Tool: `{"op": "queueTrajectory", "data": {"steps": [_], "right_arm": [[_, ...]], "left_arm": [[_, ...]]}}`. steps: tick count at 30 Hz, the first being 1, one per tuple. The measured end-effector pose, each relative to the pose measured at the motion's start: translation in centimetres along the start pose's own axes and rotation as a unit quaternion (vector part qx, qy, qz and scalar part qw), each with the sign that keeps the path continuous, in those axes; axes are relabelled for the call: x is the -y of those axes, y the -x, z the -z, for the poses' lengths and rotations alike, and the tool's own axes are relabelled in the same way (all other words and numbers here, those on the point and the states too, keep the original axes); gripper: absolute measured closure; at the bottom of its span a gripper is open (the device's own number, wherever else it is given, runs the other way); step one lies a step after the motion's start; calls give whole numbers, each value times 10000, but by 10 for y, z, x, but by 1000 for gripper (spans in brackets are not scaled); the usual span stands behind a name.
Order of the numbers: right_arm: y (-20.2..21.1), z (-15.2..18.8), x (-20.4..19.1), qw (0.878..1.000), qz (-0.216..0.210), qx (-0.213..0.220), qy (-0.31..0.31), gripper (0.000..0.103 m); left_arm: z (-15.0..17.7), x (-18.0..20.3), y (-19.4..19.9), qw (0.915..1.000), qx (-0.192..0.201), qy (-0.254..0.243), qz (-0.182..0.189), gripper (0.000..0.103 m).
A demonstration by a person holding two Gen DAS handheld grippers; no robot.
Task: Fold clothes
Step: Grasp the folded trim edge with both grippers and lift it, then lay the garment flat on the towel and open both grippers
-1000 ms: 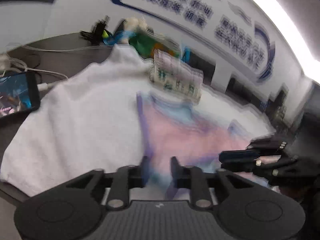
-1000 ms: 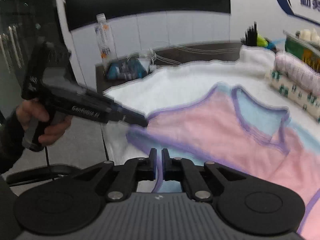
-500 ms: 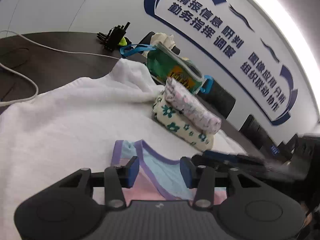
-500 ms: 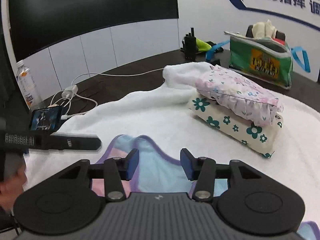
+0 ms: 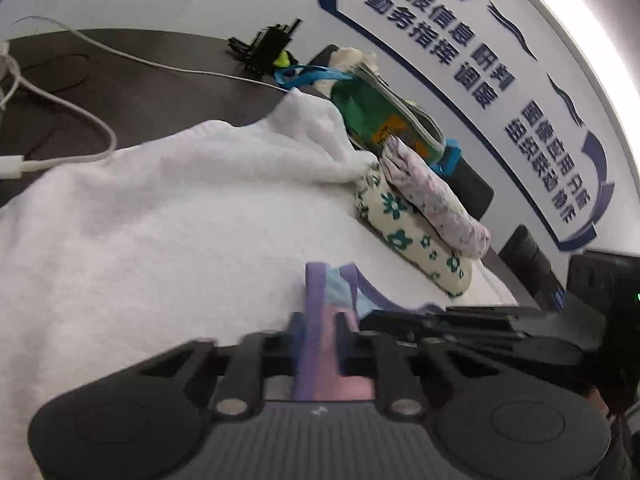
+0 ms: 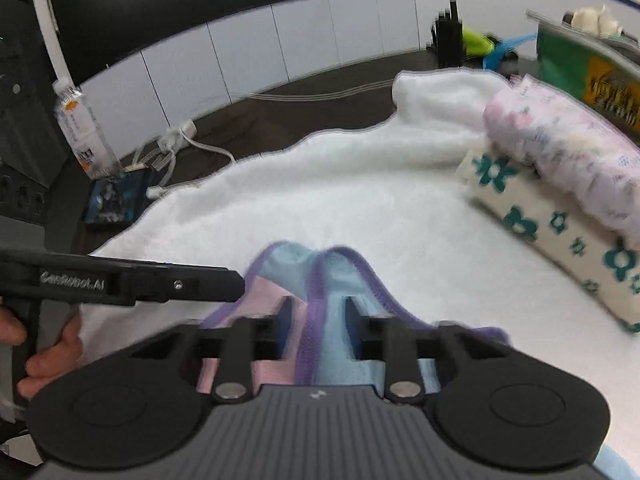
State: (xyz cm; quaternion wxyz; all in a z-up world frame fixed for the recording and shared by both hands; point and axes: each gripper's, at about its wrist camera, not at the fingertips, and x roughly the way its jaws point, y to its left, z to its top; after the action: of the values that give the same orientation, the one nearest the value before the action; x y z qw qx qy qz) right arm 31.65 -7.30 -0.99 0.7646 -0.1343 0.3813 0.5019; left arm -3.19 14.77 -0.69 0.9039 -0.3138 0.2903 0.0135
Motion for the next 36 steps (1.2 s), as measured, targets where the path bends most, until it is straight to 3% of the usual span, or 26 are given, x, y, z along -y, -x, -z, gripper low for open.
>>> {"op": "queueTrajectory", "data": {"steps": [4,8,13,16,18,22,25,27,29,33,36], "right_arm": [[17,3,-6,9993,170,238,223,103],[25,5,0,9992,239,314,25,103],[16,18,-6,9999,-26,102,118,87],[13,26,-15,9994,127,136,305,89],[15,27,-21,9988,242,172,391,100],[34,22,-24,9974,459,406,392,101],[36,24,-22,9964,678,266,442,96],[31,30,-25,9949,863,188,490,85],[37,34,-30,9925,1054,313,534,79],[102,42,-17,9882,1204,927,-173,71],[133,65,-9,9860,1262,898,-621,71]], "left_arm": [[8,4,1,9995,39,-293,-122,95],[9,7,0,9990,105,-374,-198,92],[12,9,1,9982,177,-511,-251,92],[11,10,0,9982,170,-511,-265,92],[11,11,0,9978,174,-562,-296,92],[13,15,0,9969,202,-684,-336,90],[13,15,2,9968,254,-696,-294,82],[15,15,17,9965,489,-630,-260,65],[17,17,35,9951,736,-642,-163,65],[36,52,73,9831,693,-1582,602,65],[68,91,75,9603,296,-2545,1106,63]]}}
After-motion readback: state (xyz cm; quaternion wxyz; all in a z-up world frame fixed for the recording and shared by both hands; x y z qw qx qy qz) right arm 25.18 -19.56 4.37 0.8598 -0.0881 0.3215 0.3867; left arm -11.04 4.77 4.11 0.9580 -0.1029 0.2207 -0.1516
